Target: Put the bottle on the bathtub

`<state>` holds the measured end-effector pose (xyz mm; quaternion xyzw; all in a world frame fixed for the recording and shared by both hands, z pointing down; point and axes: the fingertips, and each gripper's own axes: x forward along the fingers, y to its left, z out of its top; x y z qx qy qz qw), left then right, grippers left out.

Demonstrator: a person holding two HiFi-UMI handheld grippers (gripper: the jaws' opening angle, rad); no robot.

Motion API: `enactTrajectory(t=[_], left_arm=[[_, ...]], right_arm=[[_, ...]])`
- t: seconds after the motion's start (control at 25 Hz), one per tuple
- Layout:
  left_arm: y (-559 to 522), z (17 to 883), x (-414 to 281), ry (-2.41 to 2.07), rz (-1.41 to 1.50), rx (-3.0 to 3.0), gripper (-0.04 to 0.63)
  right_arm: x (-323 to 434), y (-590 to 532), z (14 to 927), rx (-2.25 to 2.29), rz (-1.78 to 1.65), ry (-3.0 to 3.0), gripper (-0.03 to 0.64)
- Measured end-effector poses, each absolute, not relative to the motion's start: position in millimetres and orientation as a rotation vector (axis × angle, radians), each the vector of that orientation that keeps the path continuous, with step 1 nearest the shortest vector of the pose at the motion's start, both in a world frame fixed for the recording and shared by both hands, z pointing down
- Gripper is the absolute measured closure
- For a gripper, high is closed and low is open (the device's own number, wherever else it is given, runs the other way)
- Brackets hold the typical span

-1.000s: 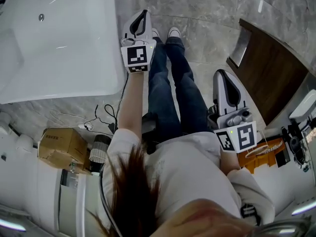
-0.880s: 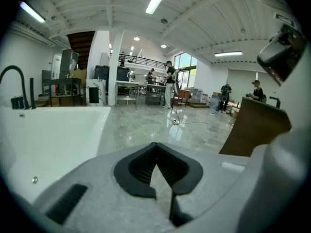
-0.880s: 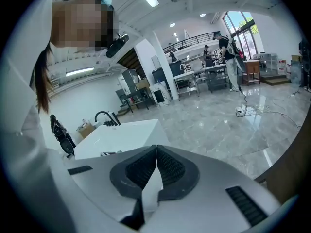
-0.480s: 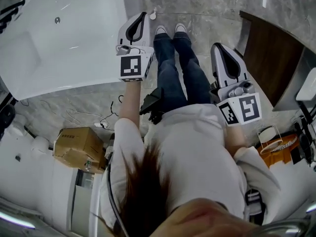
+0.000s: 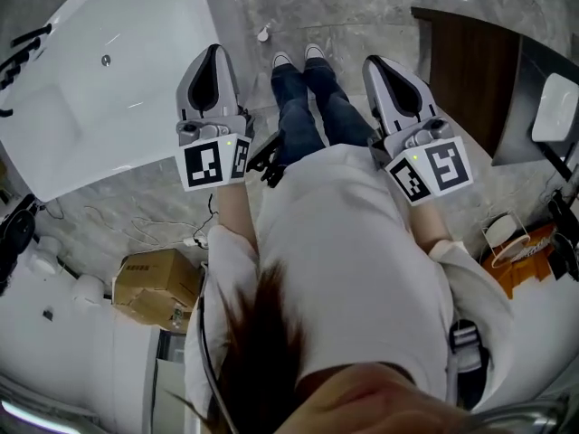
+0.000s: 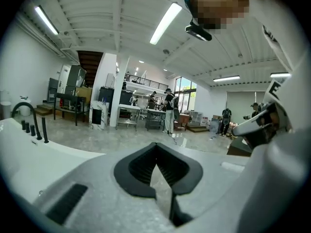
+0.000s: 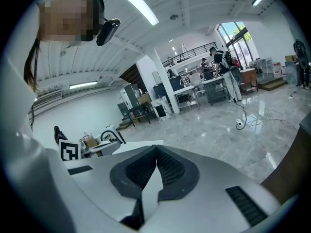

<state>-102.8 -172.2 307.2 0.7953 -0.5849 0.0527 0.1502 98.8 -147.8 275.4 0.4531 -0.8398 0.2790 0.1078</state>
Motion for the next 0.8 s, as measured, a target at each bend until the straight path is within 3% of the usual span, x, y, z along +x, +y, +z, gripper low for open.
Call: enactTrajectory(t=[0.8], left_arm=[[-102.4,203.8,-108.7,-1.764,0.059,2.268,0.581]], right_arm=[[110.9,-123.6,206.6,1.306,0.696,-2.510,0.604]])
